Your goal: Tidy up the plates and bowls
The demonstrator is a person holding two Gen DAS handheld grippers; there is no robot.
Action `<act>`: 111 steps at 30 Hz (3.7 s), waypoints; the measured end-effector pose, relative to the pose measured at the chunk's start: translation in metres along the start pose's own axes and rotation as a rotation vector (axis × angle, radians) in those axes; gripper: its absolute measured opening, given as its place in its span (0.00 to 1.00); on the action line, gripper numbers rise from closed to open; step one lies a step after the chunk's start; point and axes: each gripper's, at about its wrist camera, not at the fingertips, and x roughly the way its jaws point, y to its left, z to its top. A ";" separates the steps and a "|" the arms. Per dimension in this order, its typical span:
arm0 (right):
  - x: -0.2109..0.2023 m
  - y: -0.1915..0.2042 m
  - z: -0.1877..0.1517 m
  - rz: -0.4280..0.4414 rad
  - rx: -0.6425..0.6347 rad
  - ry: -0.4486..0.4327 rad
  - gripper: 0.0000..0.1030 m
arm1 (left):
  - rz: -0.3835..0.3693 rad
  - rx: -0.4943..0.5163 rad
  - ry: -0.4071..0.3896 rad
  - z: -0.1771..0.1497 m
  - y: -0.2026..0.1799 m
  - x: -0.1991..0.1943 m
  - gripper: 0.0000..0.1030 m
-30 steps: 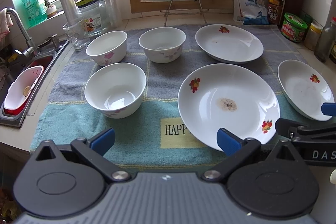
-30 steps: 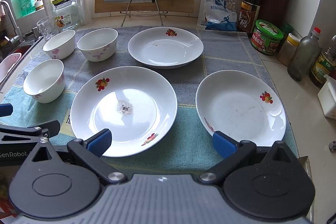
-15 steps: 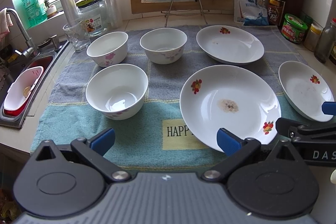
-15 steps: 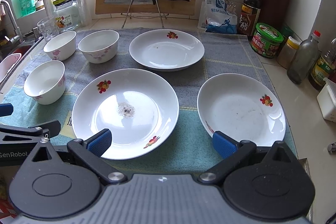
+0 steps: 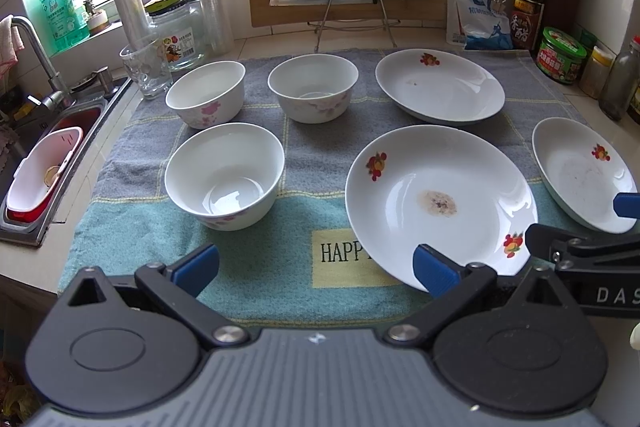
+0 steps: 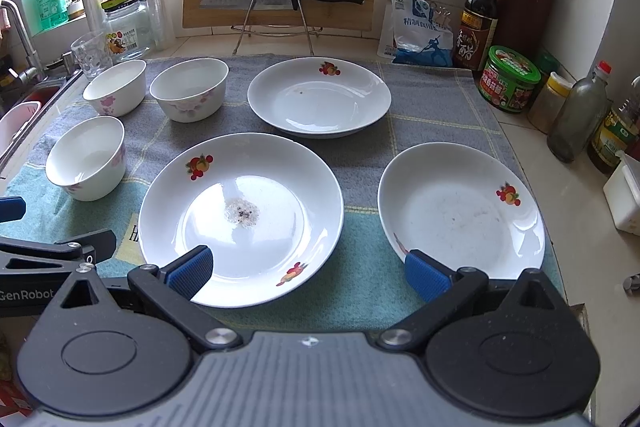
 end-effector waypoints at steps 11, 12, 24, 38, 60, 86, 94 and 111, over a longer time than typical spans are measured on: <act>0.000 0.002 0.001 -0.003 -0.003 -0.002 1.00 | -0.004 0.000 -0.001 0.001 0.003 -0.001 0.99; 0.000 0.002 0.001 -0.003 -0.003 -0.002 1.00 | -0.004 0.001 -0.001 0.001 0.003 -0.001 0.99; -0.001 0.004 0.001 -0.009 -0.004 -0.004 1.00 | -0.009 0.006 0.001 0.004 0.006 0.002 0.99; -0.018 0.010 0.002 -0.018 0.013 -0.075 1.00 | -0.101 0.033 -0.065 0.006 0.017 -0.004 0.99; -0.025 -0.024 -0.031 -0.222 0.004 -0.149 1.00 | -0.300 0.128 -0.170 0.032 0.033 0.008 0.99; 0.074 -0.159 -0.071 -0.007 -0.015 -0.084 1.00 | -0.395 0.333 -0.067 0.116 -0.142 0.069 0.99; 0.075 -0.167 -0.077 0.040 -0.060 -0.138 1.00 | -0.479 0.479 -0.002 0.129 -0.199 0.090 0.99; 0.072 -0.177 -0.091 0.084 -0.097 -0.225 1.00 | -0.591 0.716 0.296 0.136 -0.262 0.153 0.81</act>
